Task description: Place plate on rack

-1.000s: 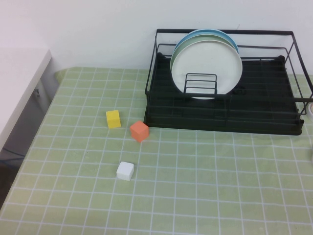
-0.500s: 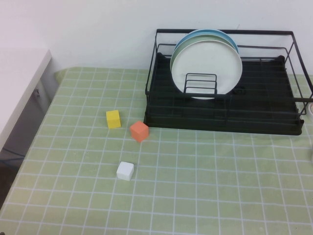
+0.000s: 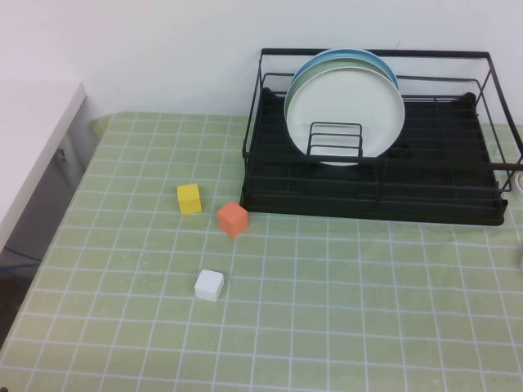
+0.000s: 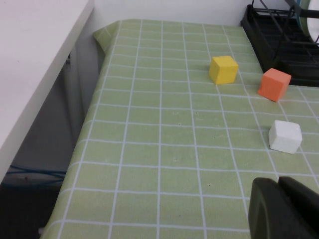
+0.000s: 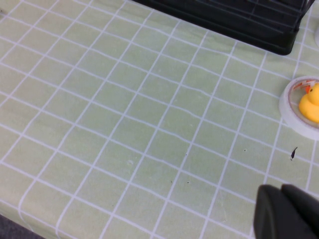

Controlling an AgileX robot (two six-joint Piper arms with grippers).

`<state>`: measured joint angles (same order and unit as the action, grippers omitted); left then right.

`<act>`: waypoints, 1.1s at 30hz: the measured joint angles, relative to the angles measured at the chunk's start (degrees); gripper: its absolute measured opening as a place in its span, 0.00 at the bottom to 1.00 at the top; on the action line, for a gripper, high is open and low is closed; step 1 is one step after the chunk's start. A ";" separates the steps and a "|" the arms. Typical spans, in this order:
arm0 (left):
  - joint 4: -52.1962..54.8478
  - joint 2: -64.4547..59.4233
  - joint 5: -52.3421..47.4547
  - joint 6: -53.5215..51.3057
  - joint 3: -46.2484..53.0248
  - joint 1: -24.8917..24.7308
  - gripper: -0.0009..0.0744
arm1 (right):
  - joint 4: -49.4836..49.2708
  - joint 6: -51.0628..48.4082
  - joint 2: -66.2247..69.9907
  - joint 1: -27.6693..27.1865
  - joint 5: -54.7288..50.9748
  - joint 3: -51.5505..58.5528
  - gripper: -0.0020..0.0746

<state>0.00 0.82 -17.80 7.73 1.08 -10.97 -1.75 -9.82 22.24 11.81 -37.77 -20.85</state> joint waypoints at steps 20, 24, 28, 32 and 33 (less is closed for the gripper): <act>0.00 0.00 -0.15 0.00 0.00 0.00 0.01 | 0.00 0.00 0.00 0.00 0.00 0.00 0.03; 0.00 0.00 -0.15 0.00 0.00 0.00 0.01 | 0.00 0.00 0.00 0.00 0.00 0.00 0.03; 0.00 0.00 -0.15 0.00 0.00 0.00 0.01 | 0.22 -0.84 0.00 0.00 0.00 0.00 0.03; 0.00 0.00 -0.15 0.00 0.00 0.00 0.01 | -0.06 -0.84 -1.57 -1.90 2.15 1.04 0.03; 0.00 0.00 -0.15 0.00 0.00 0.00 0.01 | -0.06 -0.84 -2.54 -2.87 3.81 2.00 0.03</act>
<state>0.00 0.82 -17.94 7.73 1.08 -10.97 -1.81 -10.66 19.70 8.94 -33.96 -18.85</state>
